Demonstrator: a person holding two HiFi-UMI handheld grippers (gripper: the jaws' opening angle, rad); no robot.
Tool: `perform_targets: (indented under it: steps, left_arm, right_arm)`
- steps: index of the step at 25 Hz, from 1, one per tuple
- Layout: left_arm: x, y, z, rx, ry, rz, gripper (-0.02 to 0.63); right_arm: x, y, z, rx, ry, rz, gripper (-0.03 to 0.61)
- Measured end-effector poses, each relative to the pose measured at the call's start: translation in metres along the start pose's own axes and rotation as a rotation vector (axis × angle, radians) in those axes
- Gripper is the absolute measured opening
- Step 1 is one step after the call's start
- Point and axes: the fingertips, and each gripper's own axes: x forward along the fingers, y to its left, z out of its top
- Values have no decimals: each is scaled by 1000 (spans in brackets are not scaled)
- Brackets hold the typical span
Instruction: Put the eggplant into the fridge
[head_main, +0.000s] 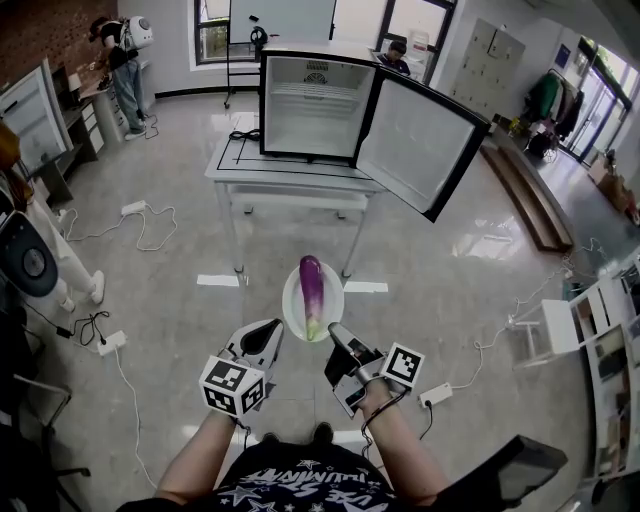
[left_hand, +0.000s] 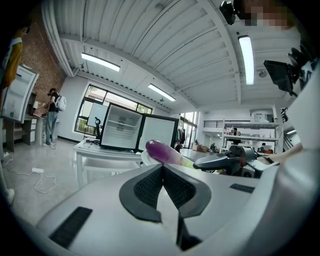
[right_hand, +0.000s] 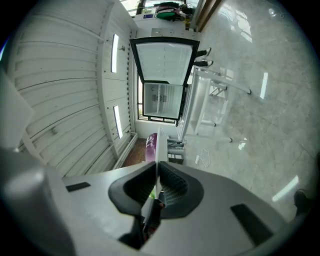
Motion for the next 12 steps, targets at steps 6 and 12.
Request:
perform_targets:
  steps: [6, 12]
  left_arm:
    - [-13, 4, -1, -6, 0, -7, 9]
    - [-28, 8, -5, -7, 8, -22, 9]
  right_arm:
    - [1, 4, -14, 34, -7, 13, 21]
    - [-2, 1, -29, 42, -34, -3, 21]
